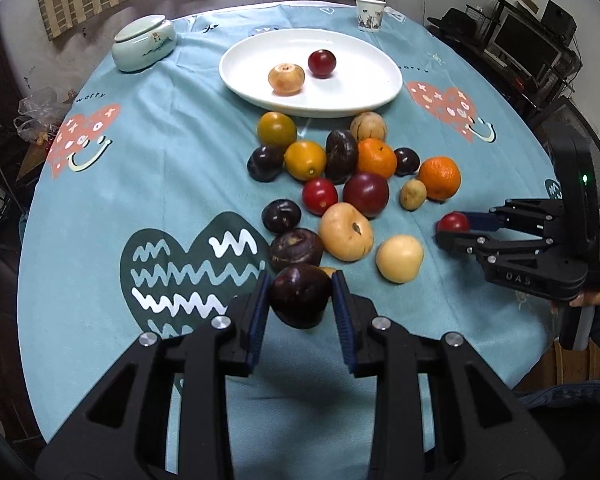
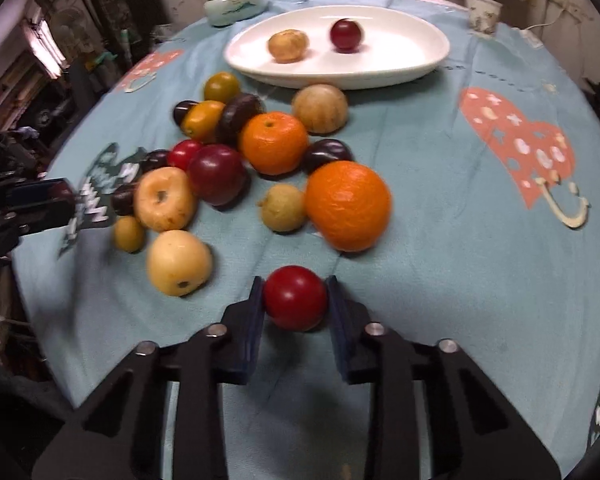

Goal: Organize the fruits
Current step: 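Grasp the dark plum with the left tool while the right tool grasps a small red fruit, then carry both fruits onto the white plate and open both tools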

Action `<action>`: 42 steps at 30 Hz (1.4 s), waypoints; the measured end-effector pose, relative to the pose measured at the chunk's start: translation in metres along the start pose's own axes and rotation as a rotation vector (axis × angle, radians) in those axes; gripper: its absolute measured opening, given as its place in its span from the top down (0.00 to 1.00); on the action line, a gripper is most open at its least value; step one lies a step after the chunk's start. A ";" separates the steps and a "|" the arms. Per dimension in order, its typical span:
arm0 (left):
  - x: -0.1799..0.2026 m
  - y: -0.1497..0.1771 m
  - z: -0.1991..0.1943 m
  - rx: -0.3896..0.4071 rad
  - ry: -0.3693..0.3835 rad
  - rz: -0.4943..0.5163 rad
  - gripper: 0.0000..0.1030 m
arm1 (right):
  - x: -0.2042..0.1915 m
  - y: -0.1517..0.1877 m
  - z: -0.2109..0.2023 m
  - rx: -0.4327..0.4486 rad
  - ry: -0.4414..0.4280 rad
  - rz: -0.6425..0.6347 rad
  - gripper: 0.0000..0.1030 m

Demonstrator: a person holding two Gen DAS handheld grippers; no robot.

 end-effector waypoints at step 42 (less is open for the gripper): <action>0.034 -0.231 0.132 0.021 -0.170 0.021 0.67 | 0.120 -0.200 0.040 0.084 0.063 0.003 0.68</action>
Point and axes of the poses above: each gripper's, at about its wrist camera, not at the fingertips, and z roughly the way its jaws point, x to its right, y to its underside, the point moved 6 cm from there along z, roughly the way its jaws point, and after that the axes turned 12 degrees about -z, right-handed, at the moved point
